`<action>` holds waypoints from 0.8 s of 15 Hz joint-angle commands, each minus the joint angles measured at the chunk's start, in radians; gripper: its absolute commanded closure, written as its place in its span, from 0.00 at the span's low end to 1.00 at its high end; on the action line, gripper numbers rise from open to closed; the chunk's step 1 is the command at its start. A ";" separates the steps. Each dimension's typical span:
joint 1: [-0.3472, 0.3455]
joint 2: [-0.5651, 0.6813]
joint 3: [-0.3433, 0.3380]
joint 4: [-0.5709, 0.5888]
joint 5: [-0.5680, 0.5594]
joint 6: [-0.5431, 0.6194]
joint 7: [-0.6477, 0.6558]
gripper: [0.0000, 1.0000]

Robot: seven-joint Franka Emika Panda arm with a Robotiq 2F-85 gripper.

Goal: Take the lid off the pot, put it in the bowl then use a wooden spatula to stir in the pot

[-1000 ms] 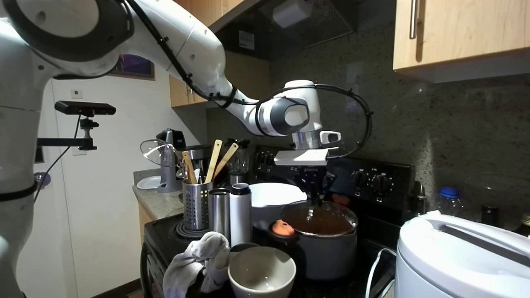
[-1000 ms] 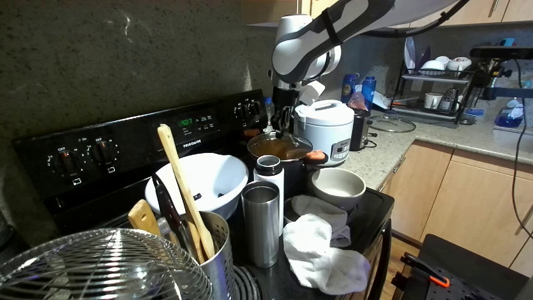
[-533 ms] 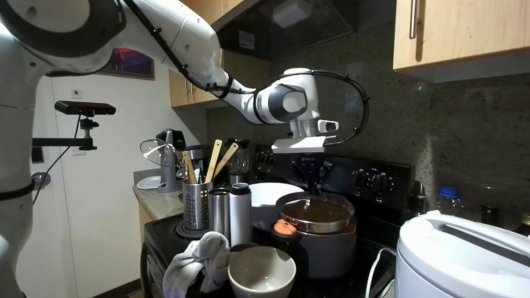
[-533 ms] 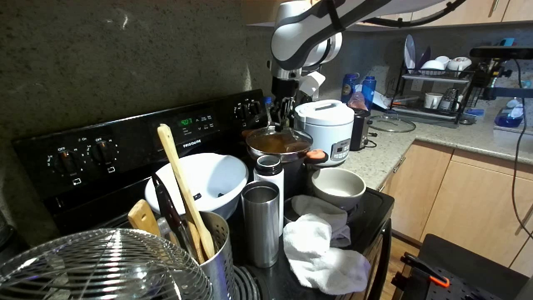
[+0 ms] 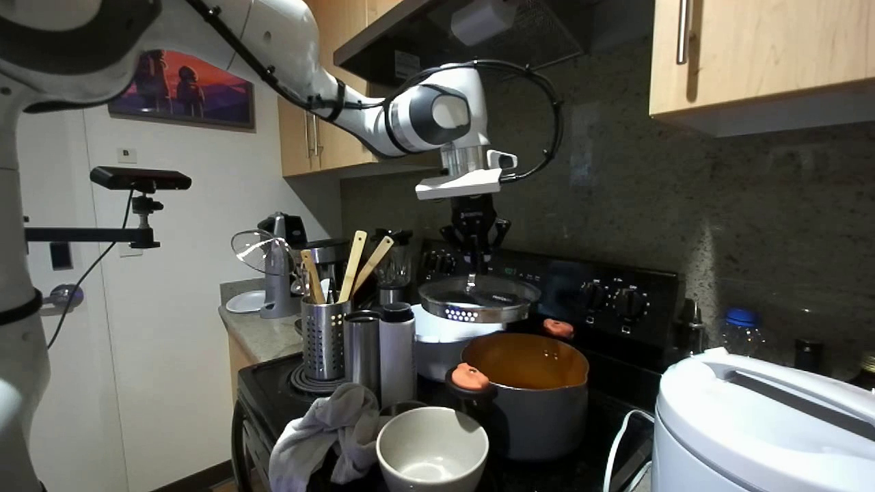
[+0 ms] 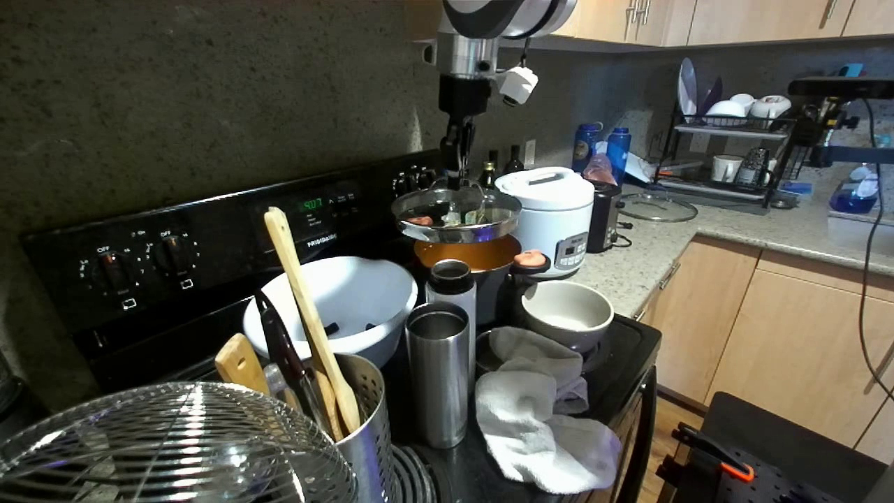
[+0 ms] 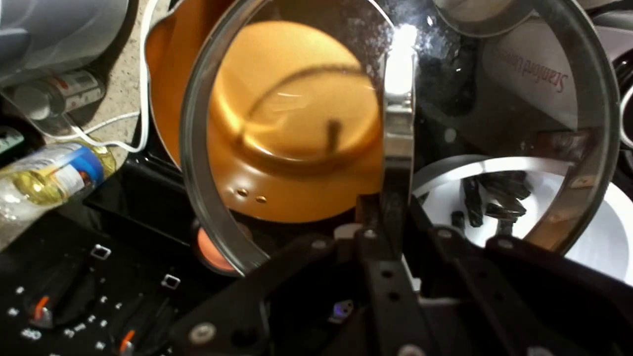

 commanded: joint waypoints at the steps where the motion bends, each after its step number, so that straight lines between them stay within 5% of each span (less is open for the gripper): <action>1: 0.037 -0.023 0.034 0.007 -0.018 0.011 -0.040 0.95; 12: 0.132 0.087 0.127 0.047 -0.035 0.202 -0.043 0.94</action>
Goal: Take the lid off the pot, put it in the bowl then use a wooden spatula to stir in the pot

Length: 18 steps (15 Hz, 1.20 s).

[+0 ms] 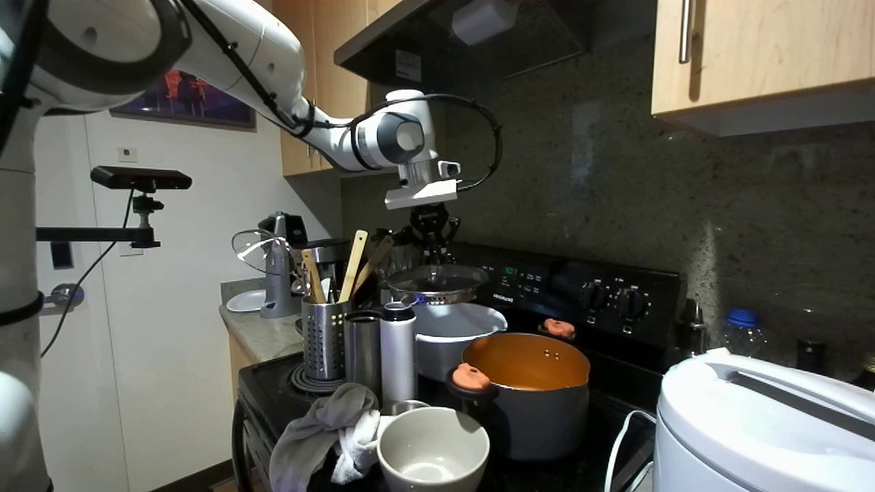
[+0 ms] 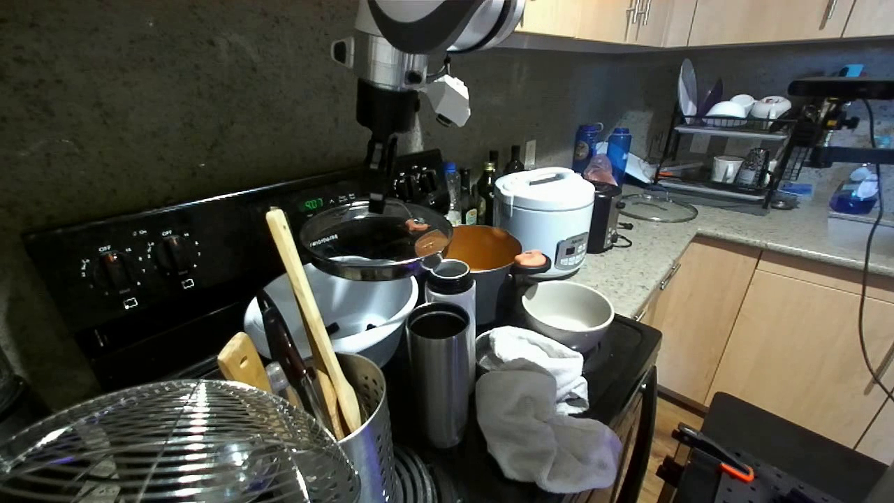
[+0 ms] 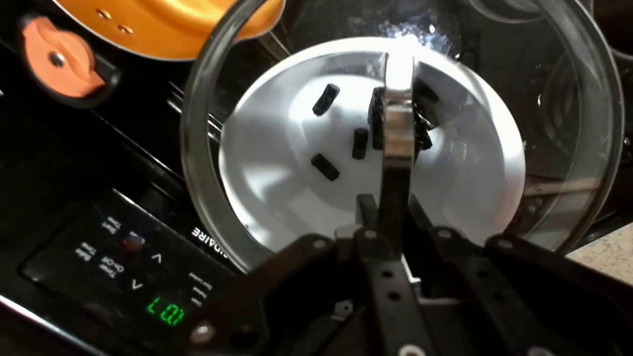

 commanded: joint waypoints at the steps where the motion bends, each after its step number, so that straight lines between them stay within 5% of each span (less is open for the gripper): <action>1: 0.017 0.057 0.022 0.050 -0.023 0.077 -0.010 0.94; 14: 0.033 0.239 0.048 0.124 -0.124 0.202 -0.007 0.95; 15: 0.031 0.247 0.048 0.125 -0.120 0.209 -0.003 0.71; 18: 0.018 0.251 0.052 0.127 -0.098 0.223 -0.010 0.45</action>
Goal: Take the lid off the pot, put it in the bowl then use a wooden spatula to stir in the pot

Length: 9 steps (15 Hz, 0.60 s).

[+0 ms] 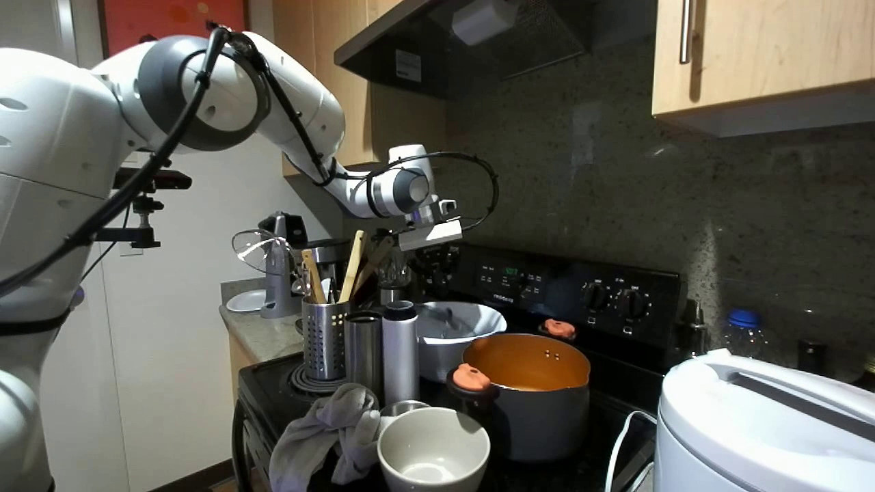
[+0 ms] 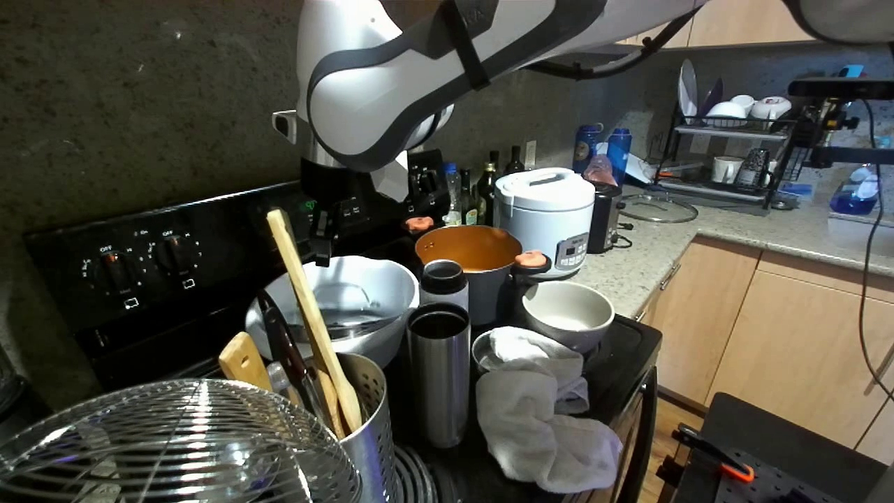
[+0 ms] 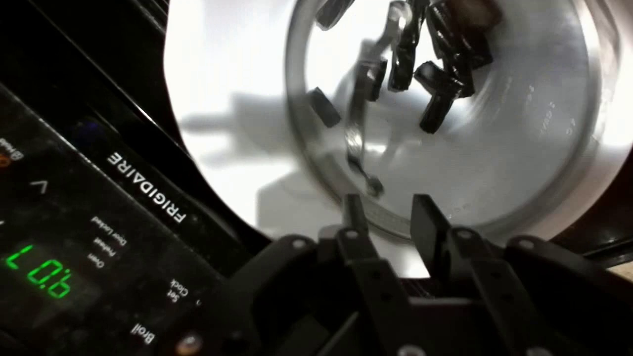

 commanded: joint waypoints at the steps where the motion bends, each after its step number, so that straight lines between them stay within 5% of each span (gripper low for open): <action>1: -0.021 -0.003 0.008 0.024 0.011 0.018 -0.012 0.38; 6: -0.065 -0.089 0.017 -0.008 0.075 -0.043 -0.047 0.01; 9: -0.110 -0.186 0.033 -0.051 0.228 -0.186 -0.153 0.00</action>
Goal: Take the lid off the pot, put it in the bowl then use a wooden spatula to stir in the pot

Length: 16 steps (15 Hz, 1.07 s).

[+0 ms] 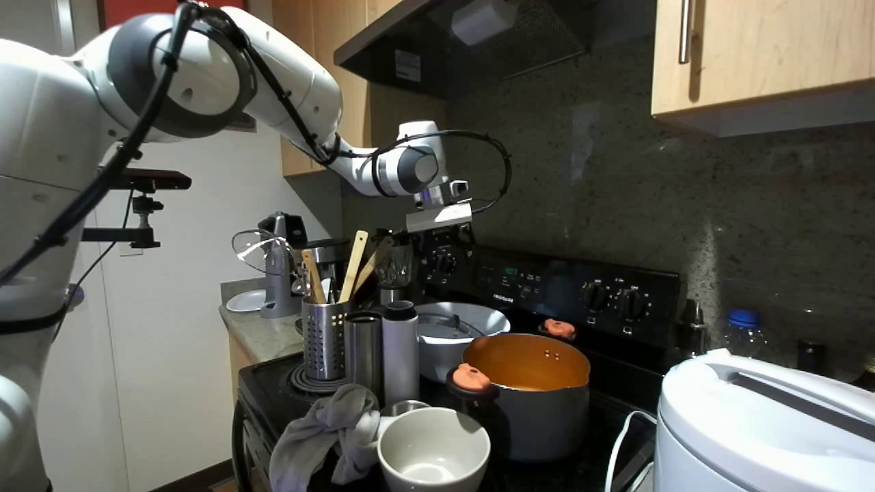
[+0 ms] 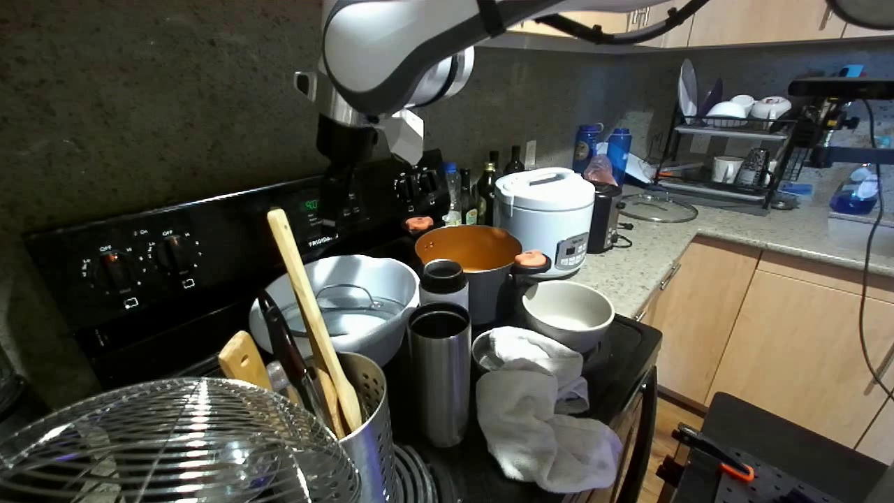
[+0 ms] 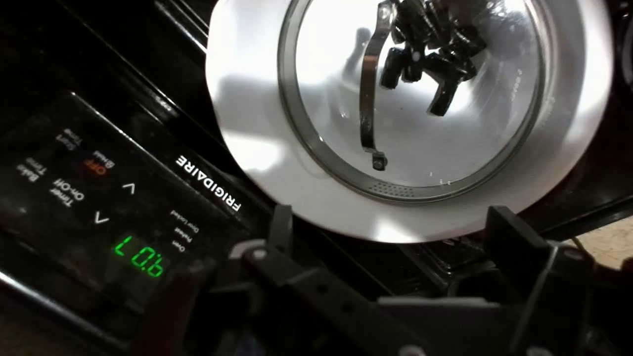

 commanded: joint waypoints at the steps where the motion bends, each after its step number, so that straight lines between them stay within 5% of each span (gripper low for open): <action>1: -0.058 -0.153 0.022 -0.080 0.179 -0.190 -0.135 0.00; 8: -0.045 -0.453 -0.078 -0.246 0.478 -0.627 -0.356 0.00; 11: -0.012 -0.539 -0.110 -0.321 0.575 -0.685 -0.402 0.00; 16: 0.045 -0.595 -0.106 -0.430 0.691 -0.572 -0.446 0.00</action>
